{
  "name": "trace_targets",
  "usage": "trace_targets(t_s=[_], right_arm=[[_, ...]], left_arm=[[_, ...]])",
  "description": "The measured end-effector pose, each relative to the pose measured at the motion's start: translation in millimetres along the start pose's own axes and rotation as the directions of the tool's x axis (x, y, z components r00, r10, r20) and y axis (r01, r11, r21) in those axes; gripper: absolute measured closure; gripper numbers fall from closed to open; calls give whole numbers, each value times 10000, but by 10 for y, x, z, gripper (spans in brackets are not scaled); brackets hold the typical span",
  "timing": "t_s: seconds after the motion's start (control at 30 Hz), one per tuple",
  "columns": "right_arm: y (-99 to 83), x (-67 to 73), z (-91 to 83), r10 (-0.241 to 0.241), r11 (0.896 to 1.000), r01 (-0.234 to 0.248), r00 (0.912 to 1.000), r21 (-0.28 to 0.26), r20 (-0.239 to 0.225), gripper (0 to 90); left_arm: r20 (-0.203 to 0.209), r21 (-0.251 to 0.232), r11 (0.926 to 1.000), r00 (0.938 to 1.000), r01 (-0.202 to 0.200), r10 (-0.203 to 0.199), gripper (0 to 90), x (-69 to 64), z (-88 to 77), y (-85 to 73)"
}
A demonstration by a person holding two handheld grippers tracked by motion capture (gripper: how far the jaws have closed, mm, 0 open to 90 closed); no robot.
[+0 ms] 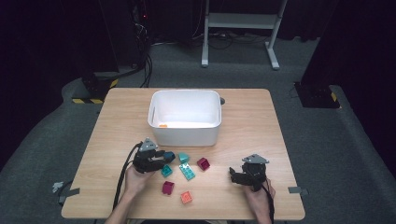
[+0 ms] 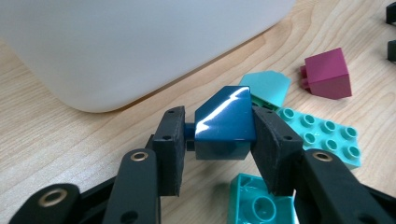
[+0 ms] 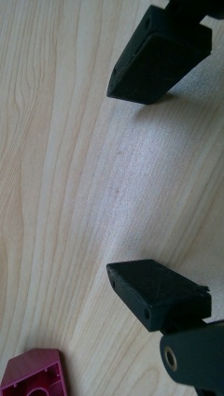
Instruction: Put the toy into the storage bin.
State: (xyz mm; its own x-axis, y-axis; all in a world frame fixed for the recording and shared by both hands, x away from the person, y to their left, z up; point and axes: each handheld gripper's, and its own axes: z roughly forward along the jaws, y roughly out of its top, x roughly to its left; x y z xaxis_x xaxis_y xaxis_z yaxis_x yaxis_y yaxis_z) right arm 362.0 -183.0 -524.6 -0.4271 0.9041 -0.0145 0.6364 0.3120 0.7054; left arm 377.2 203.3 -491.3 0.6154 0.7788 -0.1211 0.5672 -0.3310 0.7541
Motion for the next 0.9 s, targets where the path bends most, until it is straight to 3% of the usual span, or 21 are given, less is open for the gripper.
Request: trace_targets(t_s=[0.57, 0.9], right_arm=[[0, 0, 0, 0, 10000, 0, 10000, -1, -1, 137], [0, 0, 0, 0, 10000, 0, 10000, -1, 0, 137]], left_arm=[[139, -109, 9999, 9999, 3, -2, 566, 20, -113, 34], [330, -292, 9990, 9989, 351, -341, 566, 44, -195, 48]])
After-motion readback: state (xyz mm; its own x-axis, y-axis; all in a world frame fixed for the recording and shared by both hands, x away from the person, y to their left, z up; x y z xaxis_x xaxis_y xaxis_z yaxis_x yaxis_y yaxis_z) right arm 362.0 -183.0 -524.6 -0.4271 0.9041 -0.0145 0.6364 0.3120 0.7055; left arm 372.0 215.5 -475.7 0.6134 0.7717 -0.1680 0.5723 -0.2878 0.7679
